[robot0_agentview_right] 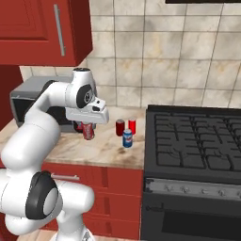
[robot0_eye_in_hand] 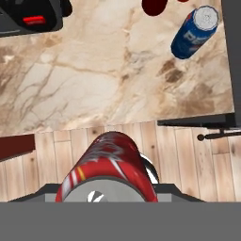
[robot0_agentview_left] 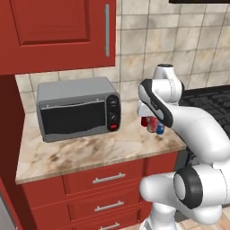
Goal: Four empty soda cans are scattered around the kitchen. Gather all the cans and cluster them next to the stove for recycling.
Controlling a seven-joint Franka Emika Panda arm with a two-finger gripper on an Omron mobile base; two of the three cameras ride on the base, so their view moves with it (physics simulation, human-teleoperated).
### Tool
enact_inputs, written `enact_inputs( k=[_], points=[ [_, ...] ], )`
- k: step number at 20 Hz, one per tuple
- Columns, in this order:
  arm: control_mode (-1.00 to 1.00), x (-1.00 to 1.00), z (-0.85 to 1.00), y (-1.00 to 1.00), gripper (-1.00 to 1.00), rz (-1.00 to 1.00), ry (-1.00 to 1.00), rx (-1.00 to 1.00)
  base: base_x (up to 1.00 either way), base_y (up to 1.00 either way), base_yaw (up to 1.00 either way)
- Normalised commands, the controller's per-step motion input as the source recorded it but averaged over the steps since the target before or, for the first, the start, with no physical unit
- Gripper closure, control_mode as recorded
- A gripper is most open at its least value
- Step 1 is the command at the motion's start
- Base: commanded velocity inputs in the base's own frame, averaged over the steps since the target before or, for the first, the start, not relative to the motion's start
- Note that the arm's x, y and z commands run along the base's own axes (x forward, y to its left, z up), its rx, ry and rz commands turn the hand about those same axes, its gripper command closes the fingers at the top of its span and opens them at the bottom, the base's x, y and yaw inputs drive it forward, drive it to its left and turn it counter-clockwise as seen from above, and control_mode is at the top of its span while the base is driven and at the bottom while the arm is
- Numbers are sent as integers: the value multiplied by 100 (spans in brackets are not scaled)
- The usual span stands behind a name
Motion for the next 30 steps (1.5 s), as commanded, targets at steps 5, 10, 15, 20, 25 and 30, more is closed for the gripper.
enact_inputs(
  k=[5, 10, 15, 20, 25, 30],
  points=[
    [100, 0, 0, 0, 100, 0, 0, 0, 38, -25, 0],
    [100, 0, 0, 0, 100, 0, 0, 0, 36, -24, 0],
    [100, 0, 0, 0, 100, 0, 0, 0, 36, -25, 0],
    [100, 0, 0, 0, 100, 0, 0, 0, 28, -13, 0],
    [100, 0, 0, 0, 100, 0, 0, 0, 15, -10, 0],
    [100, 0, 0, 0, 100, 0, 0, 0, 7, -4, 0]
  ],
)
